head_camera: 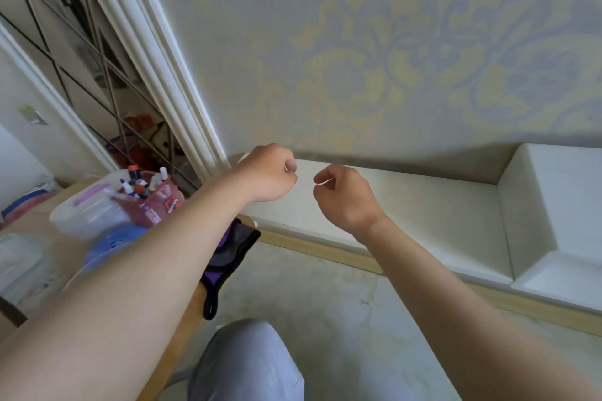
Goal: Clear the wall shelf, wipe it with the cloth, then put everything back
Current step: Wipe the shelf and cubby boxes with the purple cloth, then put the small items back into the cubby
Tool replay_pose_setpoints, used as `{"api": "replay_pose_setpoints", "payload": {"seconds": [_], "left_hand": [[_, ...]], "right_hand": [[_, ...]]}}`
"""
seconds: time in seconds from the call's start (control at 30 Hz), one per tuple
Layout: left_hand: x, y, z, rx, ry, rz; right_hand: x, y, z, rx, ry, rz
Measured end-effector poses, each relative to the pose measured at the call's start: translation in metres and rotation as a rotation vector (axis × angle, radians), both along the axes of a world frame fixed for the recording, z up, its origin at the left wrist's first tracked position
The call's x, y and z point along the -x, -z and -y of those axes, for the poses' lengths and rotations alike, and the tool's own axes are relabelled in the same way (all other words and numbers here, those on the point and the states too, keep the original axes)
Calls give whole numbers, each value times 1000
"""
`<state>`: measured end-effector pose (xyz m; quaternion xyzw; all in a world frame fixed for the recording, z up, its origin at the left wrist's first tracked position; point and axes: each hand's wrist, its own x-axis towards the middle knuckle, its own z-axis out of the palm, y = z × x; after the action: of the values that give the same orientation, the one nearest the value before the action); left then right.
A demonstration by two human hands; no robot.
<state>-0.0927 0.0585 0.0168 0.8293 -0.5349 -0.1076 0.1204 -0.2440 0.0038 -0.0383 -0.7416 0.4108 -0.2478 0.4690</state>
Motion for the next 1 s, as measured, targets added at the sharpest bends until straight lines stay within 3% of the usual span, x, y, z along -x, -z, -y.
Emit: {"api": "replay_pose_setpoints", "payload": {"seconds": [0.13,0.4,0.8,1.0], "left_hand": [[10,-6,0,116,-67,-256],[23,-76,-62,236,-234,-535],[21,-266,-190,219,-444,-657],[33,-335,-237,268,-585,-701]], "right_hand": [[23,-29,-1,-64,56,-32],[43,-125,-35,-173,157,-28],[50,-314,-127,-257,101,-44],[66,-375,-150,-291,27,-56]]}}
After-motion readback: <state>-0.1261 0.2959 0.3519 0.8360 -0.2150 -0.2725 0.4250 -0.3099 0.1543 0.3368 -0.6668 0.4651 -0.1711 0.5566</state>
